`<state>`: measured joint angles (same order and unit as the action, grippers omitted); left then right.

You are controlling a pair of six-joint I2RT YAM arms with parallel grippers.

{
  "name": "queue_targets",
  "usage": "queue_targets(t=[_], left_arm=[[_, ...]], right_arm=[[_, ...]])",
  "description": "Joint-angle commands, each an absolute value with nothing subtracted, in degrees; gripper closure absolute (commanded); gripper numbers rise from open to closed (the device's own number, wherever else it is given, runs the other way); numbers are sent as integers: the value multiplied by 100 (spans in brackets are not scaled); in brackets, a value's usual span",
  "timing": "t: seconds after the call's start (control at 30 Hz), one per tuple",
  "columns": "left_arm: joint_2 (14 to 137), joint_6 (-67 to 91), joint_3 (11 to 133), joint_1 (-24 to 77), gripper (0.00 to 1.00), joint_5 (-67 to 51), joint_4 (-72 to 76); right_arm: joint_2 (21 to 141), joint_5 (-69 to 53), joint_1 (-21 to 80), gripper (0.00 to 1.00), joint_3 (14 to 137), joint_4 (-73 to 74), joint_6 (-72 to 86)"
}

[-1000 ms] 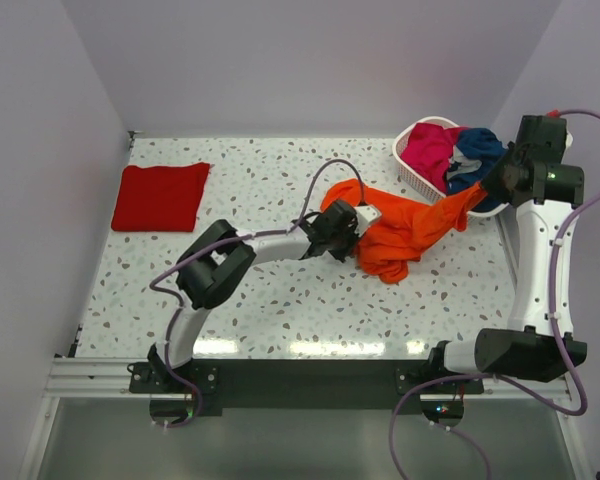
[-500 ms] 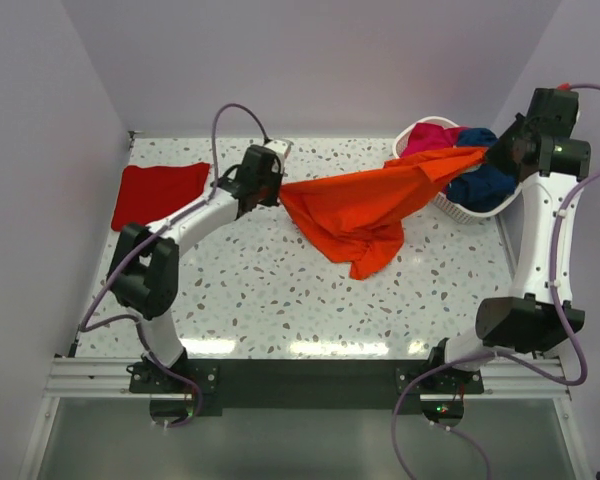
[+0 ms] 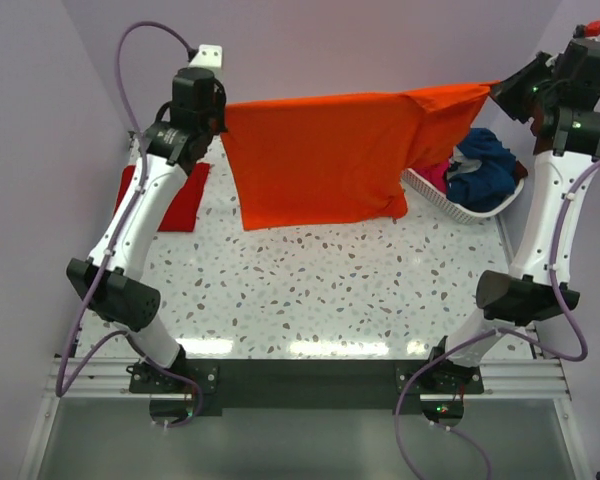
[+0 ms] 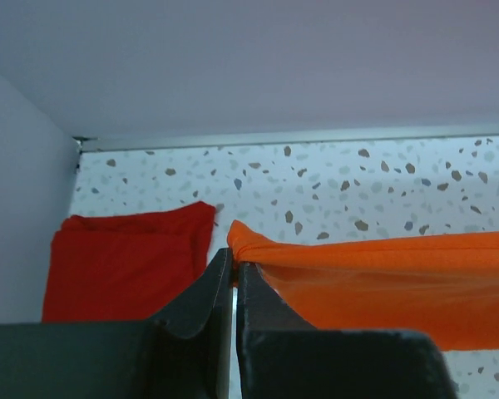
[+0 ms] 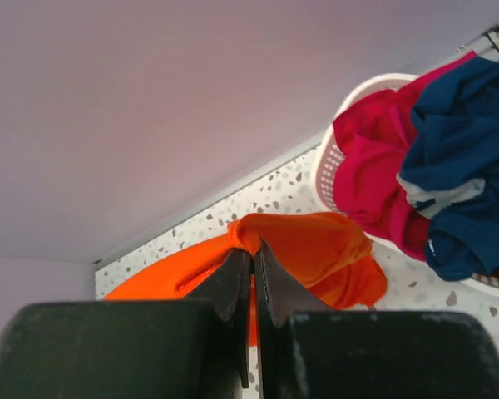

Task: Fold and stack the t-shirts
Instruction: Flatten the tshirt out

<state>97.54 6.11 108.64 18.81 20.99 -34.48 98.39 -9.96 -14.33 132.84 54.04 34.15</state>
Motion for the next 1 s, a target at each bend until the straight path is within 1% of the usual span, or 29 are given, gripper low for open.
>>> queue_targets(t=[0.0, 0.13, 0.23, 0.43, 0.53, 0.63, 0.73, 0.83, 0.87, 0.97], left_arm=[[9291, 238, 11468, 1767, 100, 2970, -4017], [8720, 185, 11593, 1767, 100, 2805, -3676], [8158, 158, 11593, 1767, 100, 2769, -3272], [7165, 53, 11532, 1767, 100, 2584, -2559], [6743, 35, 11260, 1767, 100, 2488, -2093], [6347, 35, 10724, 1767, 100, 2461, -1557], [6389, 26, 10319, 1767, 100, 2426, -1406], [6861, 202, 10239, 1767, 100, 2215, -1722], [7003, 280, 10248, 1767, 100, 2163, -1810], [7662, 308, 10449, 1767, 100, 2074, -2179]], right_arm=[[9388, -1195, -1556, 100, 13448, 4361, 3411], [8887, -959, -1556, 100, 13456, 4087, 3208], [8666, -809, -1547, 100, 13736, 4034, 3199], [8622, -659, -1547, 100, 14772, 4008, 3401], [8657, -501, -1547, 100, 15221, 4052, 3437], [8727, -431, -1556, 100, 15442, 4026, 3463], [8824, -553, -1556, 100, 15303, 3920, 3603], [8859, -887, -1556, 100, 14548, 3622, 3849], [8868, -983, -1547, 100, 14006, 3508, 4006], [8964, -1292, -1547, 100, 13021, 3007, 4218]])
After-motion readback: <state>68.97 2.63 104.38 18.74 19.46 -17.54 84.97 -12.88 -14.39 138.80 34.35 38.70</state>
